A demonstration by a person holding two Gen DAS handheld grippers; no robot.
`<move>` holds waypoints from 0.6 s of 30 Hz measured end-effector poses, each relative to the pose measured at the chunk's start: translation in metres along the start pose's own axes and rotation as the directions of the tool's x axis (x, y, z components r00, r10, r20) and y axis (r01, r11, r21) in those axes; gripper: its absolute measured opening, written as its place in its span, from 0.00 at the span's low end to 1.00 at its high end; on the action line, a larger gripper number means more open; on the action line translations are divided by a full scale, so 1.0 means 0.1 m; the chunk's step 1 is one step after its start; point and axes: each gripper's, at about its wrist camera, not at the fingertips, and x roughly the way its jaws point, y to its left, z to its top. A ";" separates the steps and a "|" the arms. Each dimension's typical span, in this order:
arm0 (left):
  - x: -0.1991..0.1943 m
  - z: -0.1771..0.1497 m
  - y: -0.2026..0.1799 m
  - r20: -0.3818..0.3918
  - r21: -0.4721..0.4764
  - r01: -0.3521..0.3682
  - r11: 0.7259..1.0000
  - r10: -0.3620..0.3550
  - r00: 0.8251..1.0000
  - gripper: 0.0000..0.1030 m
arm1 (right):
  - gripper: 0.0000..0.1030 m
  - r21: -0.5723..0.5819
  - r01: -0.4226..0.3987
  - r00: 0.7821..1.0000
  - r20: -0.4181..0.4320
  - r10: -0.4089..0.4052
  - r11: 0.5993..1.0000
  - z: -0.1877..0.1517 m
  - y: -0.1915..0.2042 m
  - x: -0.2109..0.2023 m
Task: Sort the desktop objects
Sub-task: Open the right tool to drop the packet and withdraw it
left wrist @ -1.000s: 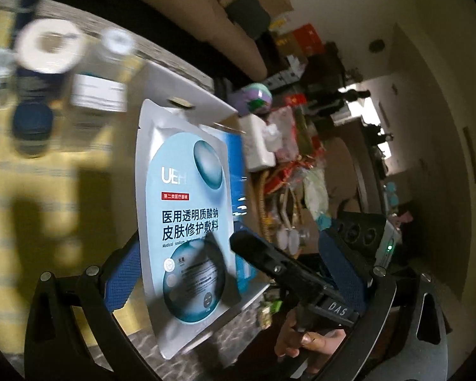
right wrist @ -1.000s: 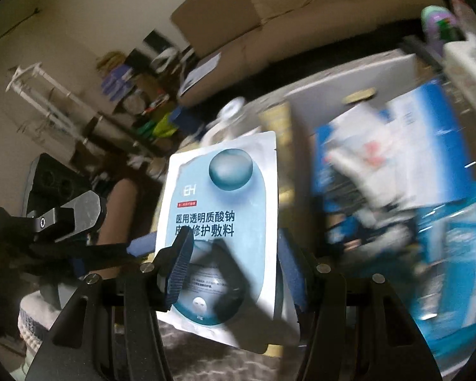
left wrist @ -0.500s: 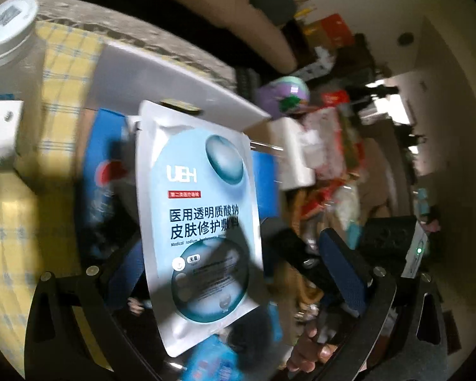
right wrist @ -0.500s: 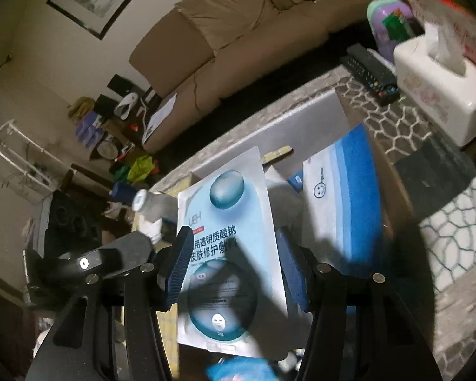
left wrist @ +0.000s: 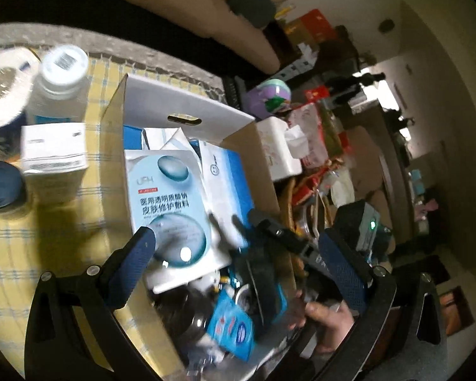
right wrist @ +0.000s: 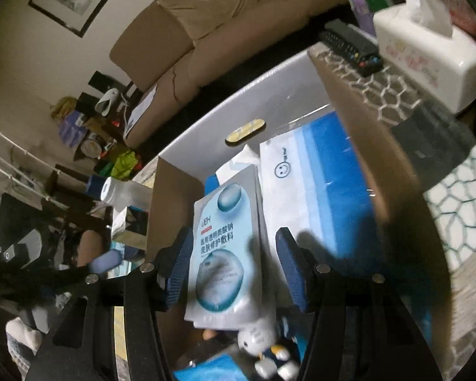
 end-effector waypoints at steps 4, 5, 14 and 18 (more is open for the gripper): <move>-0.44 -0.17 0.01 0.018 0.079 -0.047 0.996 0.046 0.999 1.00 | 0.59 -0.030 0.031 1.000 0.005 -0.031 0.999 -0.07 0.11 -0.21; -0.56 -0.22 0.04 0.029 0.093 -0.065 0.994 0.062 0.998 1.00 | 0.60 -0.045 0.035 0.999 0.003 -0.035 0.998 -0.10 0.18 -0.26; -1.62 -0.67 0.86 0.116 0.040 -0.218 0.975 0.212 0.970 1.00 | 0.74 -0.213 0.019 0.999 -0.029 -0.026 0.977 -0.53 1.07 -0.37; -2.02 -0.77 1.18 0.156 0.015 -0.269 0.963 0.264 0.952 1.00 | 0.82 -0.229 -0.003 0.999 -0.046 -0.008 0.973 -0.69 1.43 -0.24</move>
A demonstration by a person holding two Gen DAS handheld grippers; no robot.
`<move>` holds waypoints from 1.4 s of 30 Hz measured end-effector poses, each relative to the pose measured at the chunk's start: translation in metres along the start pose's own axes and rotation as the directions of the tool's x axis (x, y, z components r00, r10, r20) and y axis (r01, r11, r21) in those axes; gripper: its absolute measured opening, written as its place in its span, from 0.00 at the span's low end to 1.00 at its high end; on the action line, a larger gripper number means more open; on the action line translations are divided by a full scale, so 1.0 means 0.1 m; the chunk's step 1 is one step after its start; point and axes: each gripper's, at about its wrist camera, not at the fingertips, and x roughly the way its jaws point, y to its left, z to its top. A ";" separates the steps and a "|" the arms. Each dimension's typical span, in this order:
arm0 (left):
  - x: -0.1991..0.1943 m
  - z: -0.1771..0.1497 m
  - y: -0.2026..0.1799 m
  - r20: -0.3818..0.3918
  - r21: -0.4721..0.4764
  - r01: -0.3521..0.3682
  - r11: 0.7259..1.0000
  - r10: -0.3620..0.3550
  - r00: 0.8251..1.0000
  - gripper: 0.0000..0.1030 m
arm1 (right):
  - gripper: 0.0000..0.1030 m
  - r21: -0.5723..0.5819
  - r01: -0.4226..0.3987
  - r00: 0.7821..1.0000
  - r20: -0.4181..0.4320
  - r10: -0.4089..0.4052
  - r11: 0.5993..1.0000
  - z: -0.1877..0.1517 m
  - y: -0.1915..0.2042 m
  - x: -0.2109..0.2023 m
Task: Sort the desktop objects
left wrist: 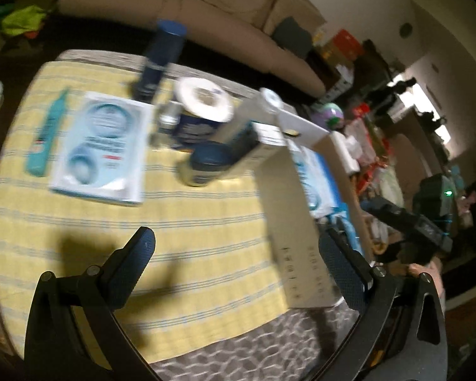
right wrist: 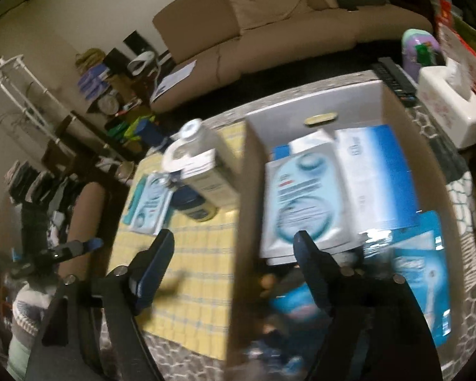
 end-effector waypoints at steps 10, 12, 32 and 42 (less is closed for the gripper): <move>-0.26 -0.11 1.07 0.047 -0.069 -0.096 0.993 0.099 0.994 1.00 | 0.87 -0.063 -0.093 0.993 -0.081 0.087 0.994 -0.20 0.93 0.78; -0.19 -0.13 1.27 0.043 -0.072 -0.106 0.992 0.109 0.993 1.00 | 0.87 -0.072 -0.110 0.989 -0.107 0.102 0.991 -0.25 1.07 1.01; 0.68 0.21 1.86 0.047 -0.032 -0.109 0.993 0.111 0.993 1.00 | 0.63 -0.100 -0.088 0.990 -0.115 0.076 0.991 -0.46 1.52 2.87; 0.89 0.23 1.93 0.041 -0.063 -0.027 0.998 0.030 0.999 1.00 | 0.56 -0.080 -0.102 0.986 -0.144 0.089 0.992 -0.49 1.45 3.05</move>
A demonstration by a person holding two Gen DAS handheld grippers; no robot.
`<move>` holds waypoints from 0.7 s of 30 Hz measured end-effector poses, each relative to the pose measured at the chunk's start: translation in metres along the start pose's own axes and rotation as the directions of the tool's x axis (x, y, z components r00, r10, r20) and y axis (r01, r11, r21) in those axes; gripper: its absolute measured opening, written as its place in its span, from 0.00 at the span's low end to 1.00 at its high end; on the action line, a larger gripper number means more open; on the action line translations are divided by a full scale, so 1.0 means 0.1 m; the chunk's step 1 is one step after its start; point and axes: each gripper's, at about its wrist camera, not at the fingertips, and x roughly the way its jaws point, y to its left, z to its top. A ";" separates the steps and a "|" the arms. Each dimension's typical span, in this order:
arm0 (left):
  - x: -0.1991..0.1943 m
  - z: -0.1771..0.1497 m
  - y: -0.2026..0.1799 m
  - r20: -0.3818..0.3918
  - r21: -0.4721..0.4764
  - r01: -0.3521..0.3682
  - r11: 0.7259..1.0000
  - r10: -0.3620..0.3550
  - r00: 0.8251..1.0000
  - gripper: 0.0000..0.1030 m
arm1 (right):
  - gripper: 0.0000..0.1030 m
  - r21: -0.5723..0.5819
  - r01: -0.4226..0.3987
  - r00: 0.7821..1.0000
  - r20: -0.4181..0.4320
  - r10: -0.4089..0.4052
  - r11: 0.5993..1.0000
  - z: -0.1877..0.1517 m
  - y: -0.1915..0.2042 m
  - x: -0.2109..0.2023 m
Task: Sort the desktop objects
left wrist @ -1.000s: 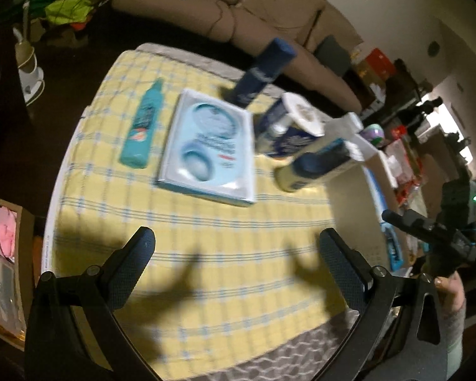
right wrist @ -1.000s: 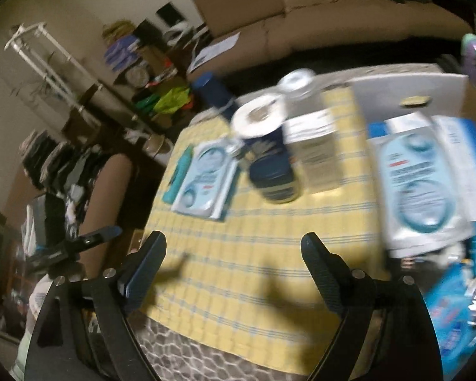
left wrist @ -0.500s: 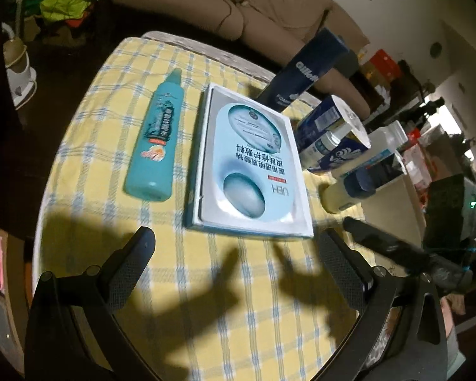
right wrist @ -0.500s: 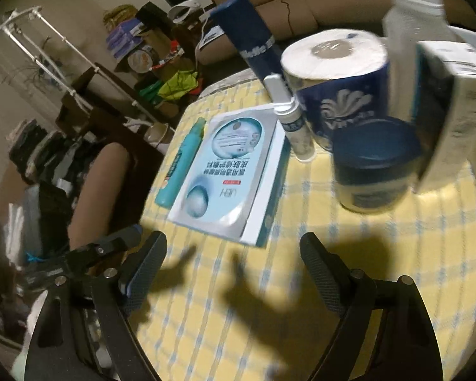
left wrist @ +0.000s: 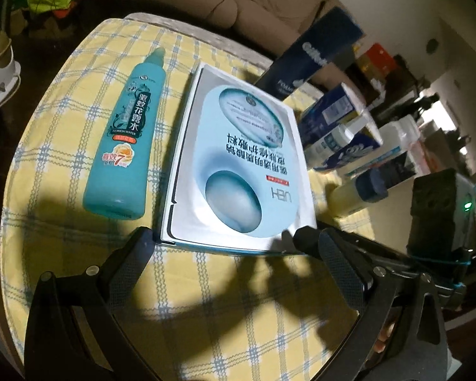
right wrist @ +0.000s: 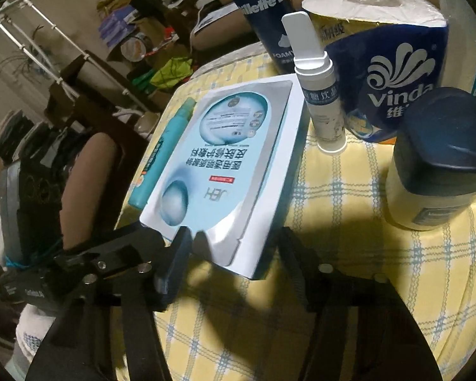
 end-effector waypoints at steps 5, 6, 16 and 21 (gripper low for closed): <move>-0.07 -0.01 0.12 0.019 -0.052 0.093 0.994 -0.092 0.996 1.00 | 0.56 -0.001 0.000 1.000 -0.004 0.000 1.000 -0.01 -0.01 -0.02; -0.09 -0.01 0.13 0.020 -0.059 0.105 0.993 -0.104 0.994 1.00 | 0.56 -0.002 -0.001 1.000 -0.006 0.001 1.000 -0.01 0.00 -0.02; -0.28 -0.29 -0.02 -0.053 -0.063 0.109 0.992 -0.112 0.992 1.00 | 0.56 -0.056 -0.006 0.999 -0.046 0.003 0.998 -0.27 0.13 -0.20; -0.33 -0.61 -0.13 -0.074 -0.079 0.091 0.993 -0.097 0.993 1.00 | 0.56 -0.077 0.009 0.998 -0.069 -0.014 0.997 -0.50 0.17 -0.39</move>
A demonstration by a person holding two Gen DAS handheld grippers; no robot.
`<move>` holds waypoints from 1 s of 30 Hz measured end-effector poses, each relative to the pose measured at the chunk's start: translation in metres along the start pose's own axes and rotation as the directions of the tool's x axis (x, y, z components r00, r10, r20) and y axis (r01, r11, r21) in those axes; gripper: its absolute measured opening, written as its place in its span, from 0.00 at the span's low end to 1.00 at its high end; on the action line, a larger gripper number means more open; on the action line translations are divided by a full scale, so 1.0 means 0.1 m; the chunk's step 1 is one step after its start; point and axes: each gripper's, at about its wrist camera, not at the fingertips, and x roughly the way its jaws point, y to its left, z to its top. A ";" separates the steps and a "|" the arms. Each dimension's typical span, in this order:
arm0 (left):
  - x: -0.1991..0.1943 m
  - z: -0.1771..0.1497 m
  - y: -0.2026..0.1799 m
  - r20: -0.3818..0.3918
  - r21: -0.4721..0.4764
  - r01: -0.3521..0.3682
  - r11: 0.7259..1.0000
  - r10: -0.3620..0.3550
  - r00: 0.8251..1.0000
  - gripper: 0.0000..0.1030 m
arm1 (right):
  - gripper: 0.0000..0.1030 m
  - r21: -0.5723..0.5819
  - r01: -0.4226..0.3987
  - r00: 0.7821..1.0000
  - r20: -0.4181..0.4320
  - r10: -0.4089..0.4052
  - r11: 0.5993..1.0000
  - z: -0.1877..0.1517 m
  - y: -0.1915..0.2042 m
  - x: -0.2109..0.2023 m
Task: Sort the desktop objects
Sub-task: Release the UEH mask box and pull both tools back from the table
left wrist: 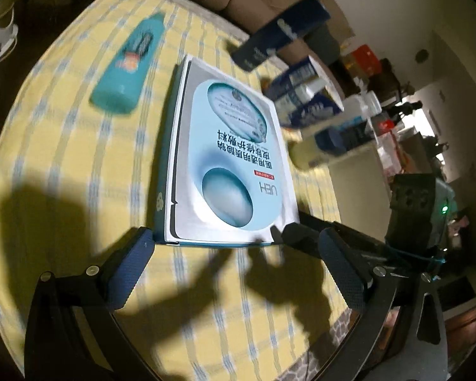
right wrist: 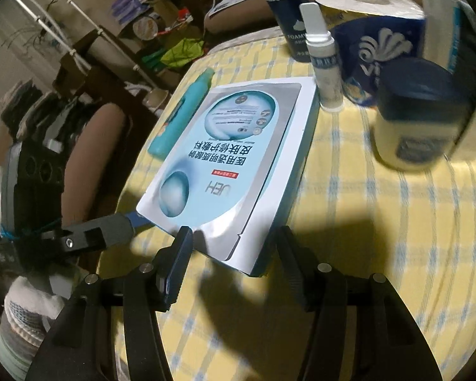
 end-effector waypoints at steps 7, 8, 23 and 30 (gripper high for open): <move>-0.30 -0.41 -0.24 0.153 0.048 -0.322 0.946 0.311 0.938 1.00 | 0.82 0.023 0.135 0.988 0.075 -0.136 0.991 -0.27 -0.06 -0.39; -0.30 -0.47 -0.28 0.162 0.076 -0.368 0.927 0.352 0.922 1.00 | 0.82 0.038 0.151 0.985 0.082 -0.154 0.988 -0.33 -0.11 -0.43; 0.40 -0.85 -0.64 0.242 0.110 -0.626 0.772 0.590 0.770 1.00 | 0.97 0.008 0.379 0.912 0.168 -0.375 0.925 -0.94 -0.36 -0.43; 0.44 -0.88 -0.63 0.286 0.098 -0.651 0.753 0.605 0.743 1.00 | 1.00 -0.027 0.469 0.871 0.181 -0.457 0.883 -0.97 -0.25 -0.29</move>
